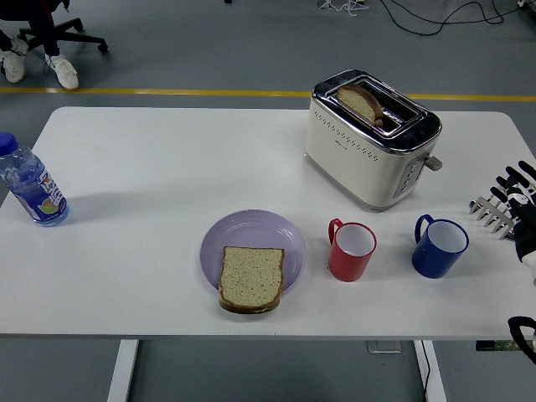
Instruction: Pick up the cup,pour liquid into bread,place the cup on the desk
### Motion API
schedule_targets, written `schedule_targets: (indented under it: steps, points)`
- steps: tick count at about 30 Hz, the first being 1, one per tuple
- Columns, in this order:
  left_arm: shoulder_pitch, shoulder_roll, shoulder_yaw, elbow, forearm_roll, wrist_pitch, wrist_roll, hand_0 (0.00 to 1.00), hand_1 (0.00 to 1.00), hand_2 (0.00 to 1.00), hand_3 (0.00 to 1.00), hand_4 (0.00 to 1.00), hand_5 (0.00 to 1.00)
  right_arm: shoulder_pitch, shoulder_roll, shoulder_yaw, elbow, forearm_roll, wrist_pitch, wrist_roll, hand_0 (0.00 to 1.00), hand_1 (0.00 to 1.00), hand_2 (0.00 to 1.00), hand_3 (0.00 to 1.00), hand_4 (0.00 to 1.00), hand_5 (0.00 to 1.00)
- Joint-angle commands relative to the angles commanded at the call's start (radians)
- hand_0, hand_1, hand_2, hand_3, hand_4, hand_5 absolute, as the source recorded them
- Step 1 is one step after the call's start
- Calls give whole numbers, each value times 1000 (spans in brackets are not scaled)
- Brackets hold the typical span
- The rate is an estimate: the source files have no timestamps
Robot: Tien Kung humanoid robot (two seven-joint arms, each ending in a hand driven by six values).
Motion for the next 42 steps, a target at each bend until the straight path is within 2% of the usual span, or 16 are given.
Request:
schedule_targets:
  steps: [3,4,8,9,10,22,27,42]
  points:
    - [0,0,-2,0,-1,0,0,627,589,614,555,368,993,-1,1,35,1,121,35,-23,695,618,667,610,643,53]
    - [0,-1,-2,0,-1,0,0,627,588,613,556,368,991,-1,2,43,0,165,44,-31,698,630,686,637,690,173]
    - [-1,-1,-1,0,-2,0,1,627,588,613,556,368,991,-1,3,66,-11,277,64,-68,698,630,686,637,690,173]
    - [0,-1,-1,0,-2,-1,1,627,588,613,556,368,991,-1,3,69,-12,284,65,-73,698,630,686,637,690,173]
    - [0,-1,-1,1,-2,-1,1,627,588,613,556,369,991,-1,4,71,-15,292,66,-80,714,647,699,686,720,269]
    - [-2,-1,-9,0,1,-1,2,626,586,613,556,370,990,0,10,85,-40,304,51,-99,716,641,700,691,721,302]
    - [-2,-1,-11,1,4,0,1,626,586,613,556,370,990,1,12,84,-48,329,26,-91,716,641,700,691,721,302]
    - [-8,-1,-15,1,10,1,2,626,578,612,556,372,985,3,18,87,-55,333,10,-100,712,639,691,676,698,298]
